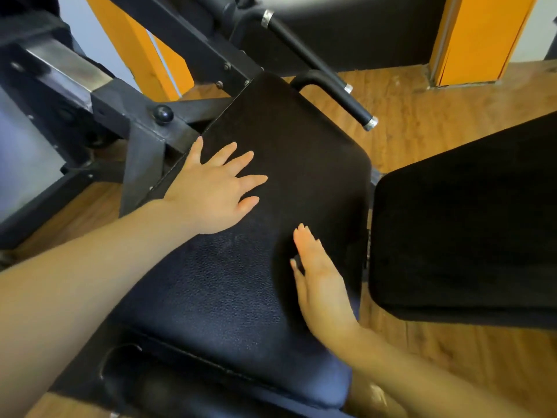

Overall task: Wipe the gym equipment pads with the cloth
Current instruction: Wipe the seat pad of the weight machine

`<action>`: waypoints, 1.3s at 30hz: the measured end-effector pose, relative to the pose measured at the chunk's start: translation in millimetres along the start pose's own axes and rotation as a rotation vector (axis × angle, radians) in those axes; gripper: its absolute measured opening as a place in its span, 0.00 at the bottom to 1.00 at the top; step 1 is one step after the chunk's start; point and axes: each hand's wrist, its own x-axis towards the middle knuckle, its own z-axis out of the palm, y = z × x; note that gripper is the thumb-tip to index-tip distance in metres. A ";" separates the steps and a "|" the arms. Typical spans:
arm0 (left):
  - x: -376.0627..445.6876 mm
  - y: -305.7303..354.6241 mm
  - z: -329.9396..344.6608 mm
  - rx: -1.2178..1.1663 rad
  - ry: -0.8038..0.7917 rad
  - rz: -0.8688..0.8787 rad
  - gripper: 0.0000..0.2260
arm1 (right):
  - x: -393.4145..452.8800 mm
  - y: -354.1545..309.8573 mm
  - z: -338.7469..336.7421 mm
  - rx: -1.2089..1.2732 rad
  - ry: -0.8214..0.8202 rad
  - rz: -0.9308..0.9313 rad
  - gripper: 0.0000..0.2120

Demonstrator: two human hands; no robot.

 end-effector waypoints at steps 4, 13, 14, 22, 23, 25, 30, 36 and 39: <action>1.7 2.0 1.5 -0.019 0.054 -0.015 0.20 | 76.5 -32.5 22.0 -0.107 0.048 -0.079 0.23; -1.3 2.7 0.6 0.013 0.037 -0.031 0.21 | -32.0 14.6 3.2 -0.474 -0.177 -0.401 0.26; -1.2 3.0 0.2 0.017 0.040 -0.031 0.21 | -26.0 13.8 4.9 -0.401 -0.127 -0.408 0.19; 0.3 4.3 1.0 0.019 0.055 -0.019 0.22 | 128.0 0.7 8.3 -0.189 0.002 0.056 0.22; 0.5 4.2 1.1 0.019 0.052 -0.018 0.22 | 150.3 2.6 8.9 -0.221 0.003 0.102 0.22; 0.7 3.8 1.6 0.021 0.046 -0.020 0.22 | 186.9 5.3 9.4 -0.276 -0.005 0.151 0.21; 1.7 2.1 0.8 0.032 0.031 -0.015 0.22 | 183.4 5.4 3.3 -0.278 -0.100 0.150 0.22; 1.2 3.4 0.4 0.014 -0.005 -0.020 0.22 | 33.5 8.5 -5.2 -0.172 -0.197 -0.152 0.25; -5.9 8.3 -4.7 0.019 -0.010 -0.076 0.22 | 9.3 2.5 -26.9 -0.064 -0.210 -0.161 0.30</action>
